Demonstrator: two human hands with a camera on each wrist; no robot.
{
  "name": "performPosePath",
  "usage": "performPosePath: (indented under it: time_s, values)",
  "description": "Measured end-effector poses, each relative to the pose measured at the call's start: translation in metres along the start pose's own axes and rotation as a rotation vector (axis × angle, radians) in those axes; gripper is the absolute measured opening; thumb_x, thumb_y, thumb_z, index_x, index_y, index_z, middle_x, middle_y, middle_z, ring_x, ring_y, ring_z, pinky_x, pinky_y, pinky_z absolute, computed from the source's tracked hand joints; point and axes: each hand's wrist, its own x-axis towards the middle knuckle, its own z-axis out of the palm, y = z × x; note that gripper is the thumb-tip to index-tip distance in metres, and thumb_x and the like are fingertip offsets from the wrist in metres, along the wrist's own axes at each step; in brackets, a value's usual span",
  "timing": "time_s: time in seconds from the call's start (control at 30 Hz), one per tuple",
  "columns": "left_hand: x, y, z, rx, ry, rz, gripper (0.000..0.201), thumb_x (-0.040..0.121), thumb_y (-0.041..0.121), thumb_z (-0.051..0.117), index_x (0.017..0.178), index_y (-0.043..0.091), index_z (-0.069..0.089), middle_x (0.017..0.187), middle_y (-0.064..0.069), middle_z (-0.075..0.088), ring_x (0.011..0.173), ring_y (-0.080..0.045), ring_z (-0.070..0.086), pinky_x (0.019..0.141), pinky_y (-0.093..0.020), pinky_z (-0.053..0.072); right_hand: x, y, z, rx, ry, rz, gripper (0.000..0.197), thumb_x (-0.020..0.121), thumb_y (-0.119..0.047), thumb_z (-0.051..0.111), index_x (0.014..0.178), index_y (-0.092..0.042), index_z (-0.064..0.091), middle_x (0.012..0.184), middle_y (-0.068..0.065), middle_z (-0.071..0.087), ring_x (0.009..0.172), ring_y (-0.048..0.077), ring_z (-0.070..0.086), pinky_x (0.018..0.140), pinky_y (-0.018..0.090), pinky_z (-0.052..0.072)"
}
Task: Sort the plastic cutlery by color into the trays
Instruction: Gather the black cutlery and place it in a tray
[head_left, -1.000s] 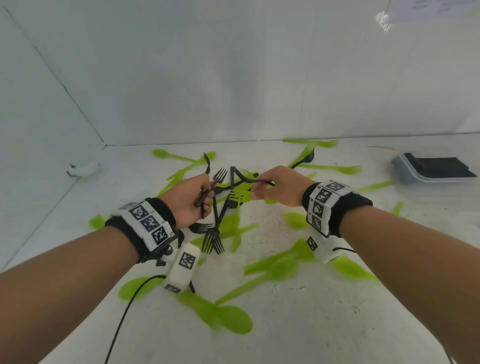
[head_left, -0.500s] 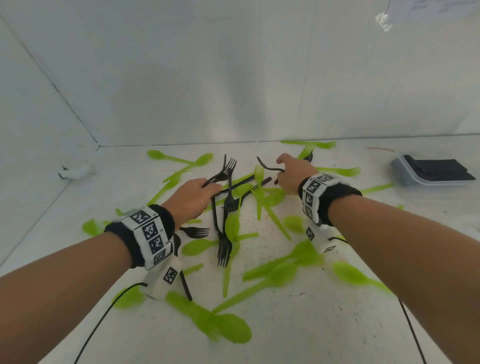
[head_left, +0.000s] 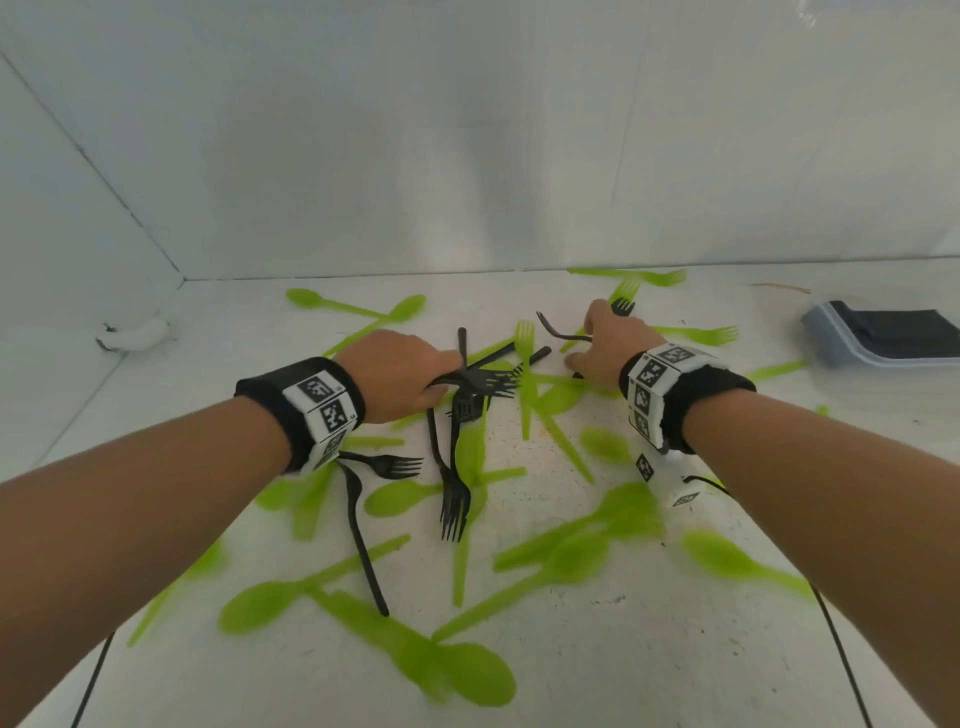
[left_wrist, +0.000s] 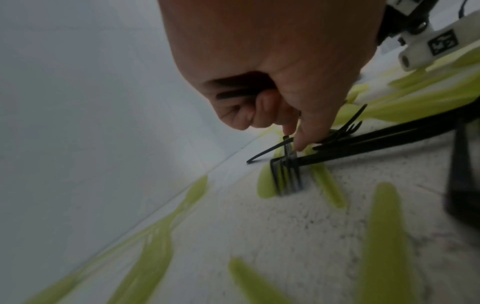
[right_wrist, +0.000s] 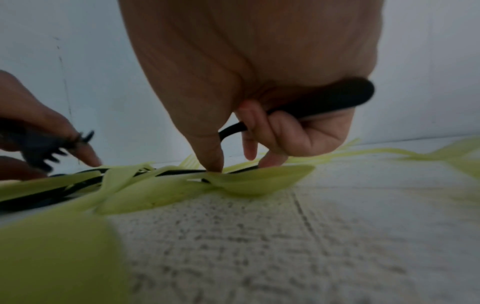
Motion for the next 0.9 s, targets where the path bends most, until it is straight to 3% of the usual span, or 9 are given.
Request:
performPosePath:
  time_s: [0.13, 0.23, 0.33, 0.4, 0.5, 0.6, 0.7, 0.77, 0.9]
  values:
    - [0.022, 0.006, 0.001, 0.053, -0.15, 0.048, 0.043, 0.101, 0.026, 0.045, 0.143, 0.035, 0.047, 0.107, -0.005, 0.066, 0.091, -0.026, 0.063, 0.069, -0.031, 0.04, 0.002, -0.001, 0.001, -0.069, -0.024, -0.015, 0.028, 0.092, -0.035, 0.06, 0.111, -0.015, 0.054, 0.104, 0.009, 0.061, 0.084, 0.025, 0.059, 0.065, 0.032, 0.047]
    - [0.029, 0.008, 0.002, 0.095, -0.114, 0.08, 0.024, 0.103, 0.026, 0.043, 0.122, 0.028, 0.059, 0.098, 0.0, 0.064, 0.084, -0.023, 0.06, 0.069, -0.033, 0.048, -0.001, -0.006, 0.002, -0.025, -0.01, 0.004, 0.022, 0.091, -0.022, 0.059, 0.11, -0.012, 0.055, 0.103, 0.009, 0.062, 0.079, 0.023, 0.058, 0.065, 0.031, 0.047]
    - [0.027, 0.006, 0.004, 0.141, -0.109, 0.141, 0.02, 0.106, 0.025, 0.042, 0.116, 0.023, 0.059, 0.098, 0.0, 0.064, 0.082, -0.024, 0.06, 0.067, -0.035, 0.047, -0.006, -0.01, 0.005, 0.078, 0.026, 0.008, 0.039, 0.088, -0.019, 0.064, 0.118, -0.01, 0.041, 0.096, 0.008, 0.061, 0.078, 0.025, 0.06, 0.061, 0.032, 0.047]
    - [0.022, 0.005, 0.002, 0.126, -0.006, 0.206, 0.016, 0.103, 0.023, 0.05, 0.114, 0.019, 0.062, 0.093, -0.004, 0.062, 0.075, -0.029, 0.061, 0.059, -0.034, 0.037, -0.01, -0.016, 0.004, 0.132, 0.068, 0.004, 0.043, 0.088, -0.021, 0.064, 0.12, -0.011, 0.037, 0.094, 0.006, 0.058, 0.079, 0.027, 0.059, 0.06, 0.033, 0.045]
    - [0.009, -0.003, -0.008, 0.192, 0.176, 0.301, 0.012, 0.085, 0.012, 0.075, 0.094, 0.011, 0.068, 0.074, -0.007, 0.053, 0.05, -0.029, 0.047, 0.051, -0.029, 0.023, -0.014, -0.028, -0.002, 0.174, 0.088, -0.005, 0.032, 0.092, -0.028, 0.056, 0.118, -0.011, 0.048, 0.105, 0.008, 0.059, 0.089, 0.029, 0.057, 0.071, 0.035, 0.044]
    - [-0.01, -0.011, -0.017, 0.243, 0.258, 0.259, 0.01, 0.085, 0.008, 0.072, 0.087, 0.009, 0.063, 0.078, -0.009, 0.047, 0.055, -0.023, 0.033, 0.051, -0.032, 0.027, -0.021, -0.045, -0.005, 0.277, 0.1, -0.015, 0.026, 0.096, -0.033, 0.048, 0.113, -0.012, 0.05, 0.105, 0.008, 0.06, 0.091, 0.031, 0.057, 0.075, 0.037, 0.044]
    - [-0.039, -0.02, -0.016, 0.319, 0.246, 0.196, 0.014, 0.083, 0.001, 0.063, 0.093, 0.01, 0.059, 0.093, -0.01, 0.052, 0.073, -0.027, 0.043, 0.065, -0.039, 0.04, -0.031, -0.066, -0.002, 0.322, 0.071, -0.091, 0.024, 0.099, -0.034, 0.042, 0.107, -0.013, 0.049, 0.102, 0.008, 0.06, 0.089, 0.031, 0.057, 0.072, 0.036, 0.041]
    - [-0.06, -0.027, -0.011, 0.274, 0.18, 0.143, 0.021, 0.083, -0.001, 0.061, 0.1, 0.011, 0.057, 0.095, -0.01, 0.055, 0.078, -0.03, 0.05, 0.07, -0.043, 0.046, -0.038, -0.081, 0.002, 0.311, 0.044, -0.16, 0.022, 0.1, -0.035, 0.041, 0.101, -0.014, 0.049, 0.1, 0.008, 0.06, 0.088, 0.03, 0.057, 0.071, 0.035, 0.04]
    - [-0.108, -0.024, -0.008, 0.006, 0.034, -0.118, 0.021, 0.097, 0.008, 0.048, 0.116, 0.016, 0.046, 0.099, -0.003, 0.053, 0.07, -0.028, 0.052, 0.063, -0.042, 0.044, -0.053, -0.113, 0.014, 0.177, -0.057, -0.354, 0.021, 0.099, -0.032, 0.041, 0.088, -0.016, 0.049, 0.094, 0.006, 0.054, 0.085, 0.029, 0.056, 0.069, 0.035, 0.039]
